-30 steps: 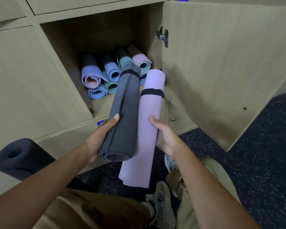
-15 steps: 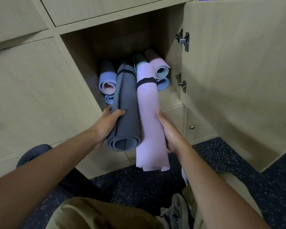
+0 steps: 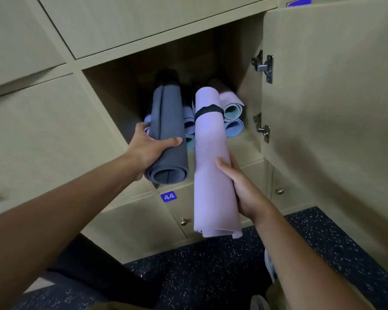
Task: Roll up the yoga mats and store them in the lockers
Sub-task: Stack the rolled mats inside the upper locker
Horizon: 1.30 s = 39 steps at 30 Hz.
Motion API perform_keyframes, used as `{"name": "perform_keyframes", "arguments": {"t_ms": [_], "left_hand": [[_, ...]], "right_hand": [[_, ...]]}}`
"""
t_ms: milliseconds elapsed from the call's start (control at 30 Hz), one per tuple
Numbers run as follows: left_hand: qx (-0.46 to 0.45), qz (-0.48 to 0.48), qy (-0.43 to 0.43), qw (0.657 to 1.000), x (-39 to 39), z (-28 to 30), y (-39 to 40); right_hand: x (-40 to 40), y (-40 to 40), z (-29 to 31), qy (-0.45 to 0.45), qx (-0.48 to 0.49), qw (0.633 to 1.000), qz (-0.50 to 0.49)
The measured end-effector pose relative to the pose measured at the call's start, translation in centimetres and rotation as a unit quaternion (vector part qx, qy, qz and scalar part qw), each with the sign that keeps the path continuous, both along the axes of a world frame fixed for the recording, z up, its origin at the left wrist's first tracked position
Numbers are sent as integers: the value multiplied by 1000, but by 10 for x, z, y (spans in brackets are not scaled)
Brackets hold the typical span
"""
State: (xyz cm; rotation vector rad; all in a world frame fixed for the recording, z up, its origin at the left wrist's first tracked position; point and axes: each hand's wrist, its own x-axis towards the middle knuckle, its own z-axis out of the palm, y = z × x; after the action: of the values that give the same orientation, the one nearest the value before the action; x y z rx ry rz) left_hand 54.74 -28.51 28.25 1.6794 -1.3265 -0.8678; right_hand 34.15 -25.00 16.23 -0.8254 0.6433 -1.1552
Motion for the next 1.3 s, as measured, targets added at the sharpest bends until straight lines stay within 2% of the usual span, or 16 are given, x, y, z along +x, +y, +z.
{"name": "perform_keyframes", "arguments": {"t_ms": [167, 433, 733, 833, 1033, 1167, 1300], "left_hand": [[-40, 42, -132, 990, 6, 7, -56], [-44, 58, -324, 943, 17, 35, -140], [-40, 57, -426, 902, 45, 38, -195], [-92, 51, -455, 884, 52, 34, -201], [-167, -44, -531, 830, 48, 10, -177], [-142, -96, -607, 776, 57, -11, -163], [-151, -63, -606, 779, 64, -11, -166]], "right_hand": [[0, -3, -6, -4, 8, 1000, 7], [1, -8, -14, 20, -19, 999, 17], [12, -18, -15, 22, -31, 999, 29], [16, -21, -17, 21, -31, 999, 27], [25, -22, -18, 2, -17, 999, 32], [34, -22, -21, -5, -2, 1000, 26], [36, -19, -23, 8, 6, 1000, 20]]}}
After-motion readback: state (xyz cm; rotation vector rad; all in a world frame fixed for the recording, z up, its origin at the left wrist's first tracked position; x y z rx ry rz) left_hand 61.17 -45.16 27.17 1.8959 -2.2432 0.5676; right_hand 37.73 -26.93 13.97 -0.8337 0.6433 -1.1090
